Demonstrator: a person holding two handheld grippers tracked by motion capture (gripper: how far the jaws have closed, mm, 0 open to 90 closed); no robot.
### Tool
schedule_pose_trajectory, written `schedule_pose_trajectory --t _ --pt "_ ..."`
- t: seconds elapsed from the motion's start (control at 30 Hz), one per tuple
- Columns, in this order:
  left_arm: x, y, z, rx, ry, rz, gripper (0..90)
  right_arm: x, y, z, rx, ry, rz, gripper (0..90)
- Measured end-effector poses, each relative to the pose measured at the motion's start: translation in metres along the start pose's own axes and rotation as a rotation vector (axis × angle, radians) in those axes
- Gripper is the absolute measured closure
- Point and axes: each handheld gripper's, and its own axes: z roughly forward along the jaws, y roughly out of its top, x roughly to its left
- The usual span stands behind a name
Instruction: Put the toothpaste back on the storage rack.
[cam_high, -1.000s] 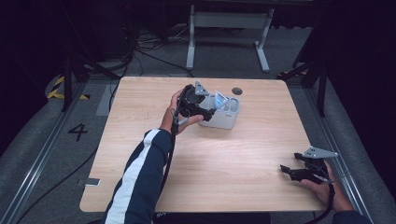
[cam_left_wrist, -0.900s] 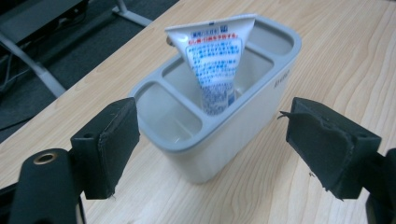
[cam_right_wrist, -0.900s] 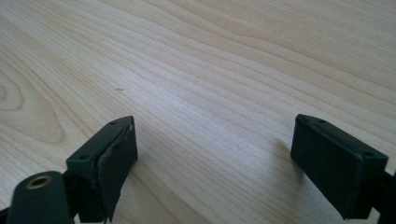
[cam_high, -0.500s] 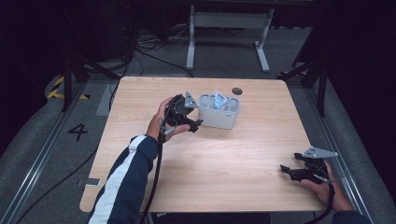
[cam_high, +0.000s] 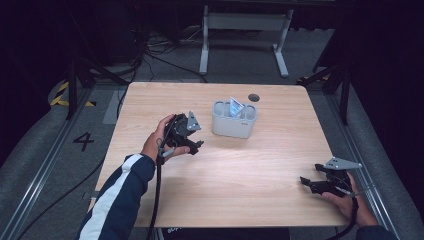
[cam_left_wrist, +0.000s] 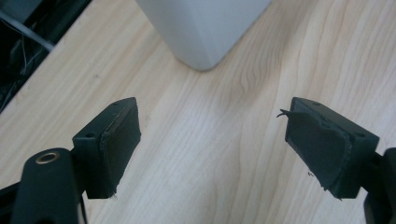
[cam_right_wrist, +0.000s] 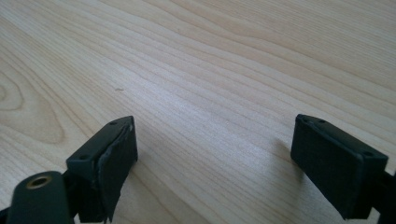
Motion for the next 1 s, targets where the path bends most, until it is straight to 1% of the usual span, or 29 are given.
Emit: schedule_pose_trajectory --t 0.03,0.07,0.13,0.2,0.23,0.27,0.3,0.33,0.43,0.47,0.5,0.57,0.67,0.73,0.77,0.83,0.87,0.9,1.0 --pt "0.0 0.0 0.0 0.0 0.0 0.0 18.5 0.0 0.0 0.0 0.0 0.0 0.0 14.7" --pt "-0.001 -0.003 -0.001 0.013 -0.001 0.001 18.5 0.0 0.0 0.0 0.001 -0.001 0.0 14.7" --pt "-0.003 -0.013 -0.001 0.019 -0.004 -0.001 18.5 0.0 0.0 0.0 0.001 -0.001 0.001 14.7" --pt "-0.005 -0.019 -0.001 0.029 0.001 0.004 18.5 0.0 0.0 0.0 0.001 -0.001 0.001 14.7" --pt "-0.005 -0.019 -0.001 0.029 0.001 0.004 18.5 0.0 0.0 0.0 0.001 -0.001 0.001 14.7" --pt "-0.006 -0.024 -0.003 0.042 0.009 0.005 18.5 0.0 0.0 0.0 0.001 -0.001 0.001 14.6" --pt "-0.006 -0.024 -0.003 0.042 0.009 0.005 18.5 0.0 0.0 0.0 0.001 -0.001 0.001 14.6" --pt "-0.007 -0.028 -0.004 0.039 0.007 -0.008 18.5 0.0 0.0 0.0 0.001 -0.001 0.001 14.7" --pt "-0.01 -0.039 -0.009 0.048 0.01 -0.016 18.5 0.0 0.0 0.0 0.001 -0.002 0.002 14.7" --pt "-0.01 -0.039 -0.009 0.048 0.01 -0.016 18.5 0.0 0.0 0.0 0.001 -0.002 0.002 14.7" --pt "-0.011 -0.043 -0.01 0.048 0.012 -0.019 18.5 0.0 0.0 0.0 0.001 -0.002 0.002 14.7" --pt "-0.013 -0.051 -0.015 0.071 0.023 -0.012 18.5 0.0 0.0 0.0 0.001 -0.002 0.002 14.7" --pt "-0.014 -0.061 -0.02 0.076 0.03 -0.021 18.5 0.0 0.0 0.0 0.001 -0.002 0.002 14.7" --pt "-0.015 -0.067 -0.022 0.087 0.043 -0.022 18.5 0.0 0.0 0.0 0.001 -0.003 0.002 14.7" --pt "-0.016 -0.071 -0.023 0.098 0.043 -0.022 18.6 0.0 0.0 0.0 0.001 -0.002 0.002 14.7" --pt "-0.016 -0.074 -0.024 0.101 0.047 -0.023 18.5 0.0 0.0 0.0 0.001 -0.002 0.002 14.7" --pt "-0.017 -0.078 -0.024 0.102 0.051 -0.028 18.5 0.0 0.0 0.0 0.001 -0.002 0.002 14.7" --pt "-0.017 -0.081 -0.026 0.114 0.055 -0.025 18.5 0.0 0.0 0.0 0.001 -0.003 0.002 14.7" --pt "-0.02 -0.092 -0.029 0.124 0.072 -0.023 18.5 0.0 0.0 0.0 0.001 -0.003 0.003 14.7"
